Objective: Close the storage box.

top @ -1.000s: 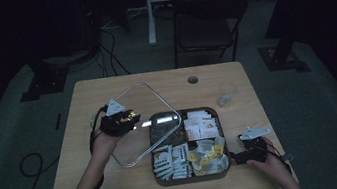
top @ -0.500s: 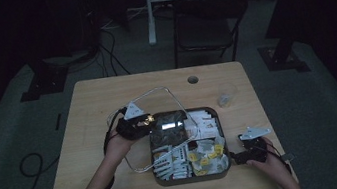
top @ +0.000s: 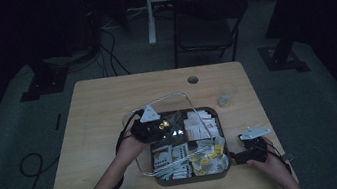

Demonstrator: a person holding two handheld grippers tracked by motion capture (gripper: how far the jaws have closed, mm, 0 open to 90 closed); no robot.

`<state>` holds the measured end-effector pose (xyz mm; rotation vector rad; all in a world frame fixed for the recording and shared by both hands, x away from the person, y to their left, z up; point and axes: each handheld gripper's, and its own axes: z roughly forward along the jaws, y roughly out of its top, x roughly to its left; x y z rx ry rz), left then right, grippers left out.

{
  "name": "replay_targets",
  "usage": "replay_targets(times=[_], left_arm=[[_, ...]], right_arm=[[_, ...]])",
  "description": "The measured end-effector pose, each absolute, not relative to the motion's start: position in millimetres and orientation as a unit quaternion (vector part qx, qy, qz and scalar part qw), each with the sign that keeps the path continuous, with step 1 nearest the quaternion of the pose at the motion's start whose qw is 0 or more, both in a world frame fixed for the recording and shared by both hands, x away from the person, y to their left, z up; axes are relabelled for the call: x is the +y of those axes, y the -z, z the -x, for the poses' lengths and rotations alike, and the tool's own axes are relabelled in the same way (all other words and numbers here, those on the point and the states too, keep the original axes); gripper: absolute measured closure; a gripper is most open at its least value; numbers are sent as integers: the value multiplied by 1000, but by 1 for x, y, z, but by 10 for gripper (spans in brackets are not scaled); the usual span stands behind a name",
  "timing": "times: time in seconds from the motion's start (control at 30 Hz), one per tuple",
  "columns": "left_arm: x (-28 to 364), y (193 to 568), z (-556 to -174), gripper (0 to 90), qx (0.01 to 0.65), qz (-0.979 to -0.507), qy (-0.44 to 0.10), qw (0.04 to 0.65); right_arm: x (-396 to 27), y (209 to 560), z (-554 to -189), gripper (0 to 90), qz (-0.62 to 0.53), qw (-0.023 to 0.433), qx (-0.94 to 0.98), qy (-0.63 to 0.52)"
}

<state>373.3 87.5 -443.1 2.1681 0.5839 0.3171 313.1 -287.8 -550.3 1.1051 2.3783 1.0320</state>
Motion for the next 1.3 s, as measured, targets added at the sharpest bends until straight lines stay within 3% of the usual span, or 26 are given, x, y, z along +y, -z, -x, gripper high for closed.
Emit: replay_targets(times=[1.3], left_arm=[[21, 470, -370, 597, 134, -909, -66, 389]], right_arm=[[-289, 550, -314, 124, -387, 159, 832, -364]])
